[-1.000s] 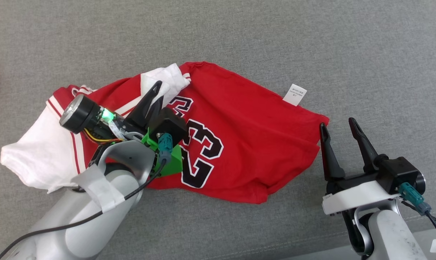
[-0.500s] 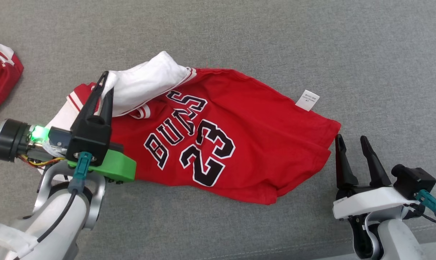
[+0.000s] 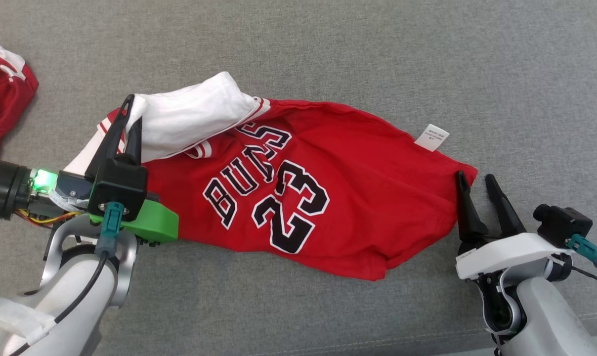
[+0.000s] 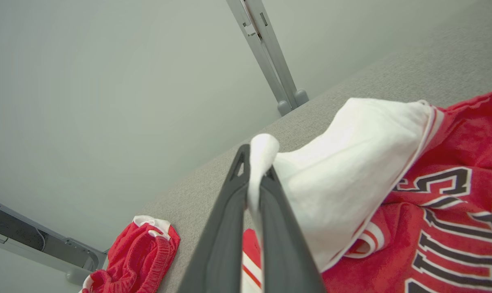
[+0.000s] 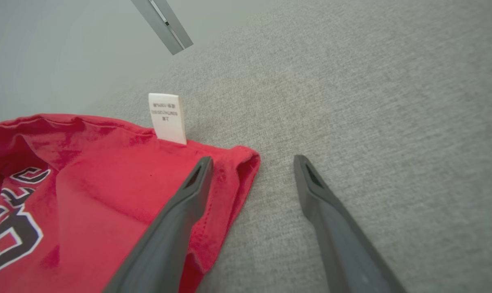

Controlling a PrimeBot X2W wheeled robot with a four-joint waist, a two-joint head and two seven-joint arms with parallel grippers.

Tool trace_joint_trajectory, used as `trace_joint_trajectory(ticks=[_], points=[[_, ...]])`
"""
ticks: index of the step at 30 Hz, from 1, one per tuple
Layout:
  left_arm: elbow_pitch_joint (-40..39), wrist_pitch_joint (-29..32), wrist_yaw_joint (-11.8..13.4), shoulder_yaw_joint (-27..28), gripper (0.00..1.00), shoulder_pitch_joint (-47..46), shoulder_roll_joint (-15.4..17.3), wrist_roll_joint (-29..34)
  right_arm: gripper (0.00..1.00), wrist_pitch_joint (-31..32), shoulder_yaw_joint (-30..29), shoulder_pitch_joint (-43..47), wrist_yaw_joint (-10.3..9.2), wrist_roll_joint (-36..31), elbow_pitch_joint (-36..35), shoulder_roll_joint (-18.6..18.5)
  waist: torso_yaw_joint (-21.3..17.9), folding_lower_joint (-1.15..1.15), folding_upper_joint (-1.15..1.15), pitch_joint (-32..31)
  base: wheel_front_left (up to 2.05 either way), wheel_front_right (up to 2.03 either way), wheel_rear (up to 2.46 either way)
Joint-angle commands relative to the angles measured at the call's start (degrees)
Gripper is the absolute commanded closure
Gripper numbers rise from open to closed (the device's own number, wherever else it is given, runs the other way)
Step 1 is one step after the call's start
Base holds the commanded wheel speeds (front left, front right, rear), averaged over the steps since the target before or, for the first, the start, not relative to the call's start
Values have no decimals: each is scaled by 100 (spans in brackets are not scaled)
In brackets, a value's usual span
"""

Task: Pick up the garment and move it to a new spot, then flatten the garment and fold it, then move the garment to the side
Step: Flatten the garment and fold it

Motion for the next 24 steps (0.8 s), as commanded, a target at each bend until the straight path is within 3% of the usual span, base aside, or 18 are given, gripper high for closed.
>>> trace_joint_trajectory(ticks=[1,3,5,7,8,12,16,20,24], points=[[69,25,26,-1,100,-97,17,32,0,0,49,-86,3,67,76,-48,24,0,0,31,0,0,0],[122,-9,25,-15,100,-139,-7,49,5,6,167,-140,2,151,196,-90,39,0,0,57,0,0,0],[178,-23,17,-24,100,-177,-20,52,53,8,307,-190,3,213,266,-145,53,0,0,84,0,0,0],[228,-48,9,-16,100,-210,-8,46,88,8,439,-245,3,162,225,-231,57,0,0,109,0,0,0],[249,-59,2,-3,100,-223,4,34,100,8,485,-263,3,136,170,-265,55,0,0,120,0,0,0],[376,-119,89,-34,100,-421,224,411,100,0,441,-335,3,-10,-182,-422,44,0,0,147,0,0,0],[425,-141,18,-8,100,-702,390,615,100,0,336,-418,3,-192,-678,-553,27,0,0,158,0,0,0],[242,-218,-215,0,100,-1297,623,883,100,0,303,-729,3,-378,-1196,-881,-15,0,0,230,0,0,0],[93,-386,-637,13,100,-2291,817,1213,100,0,416,-1556,3,-527,-1482,-1447,-45,0,0,412,0,0,0]])
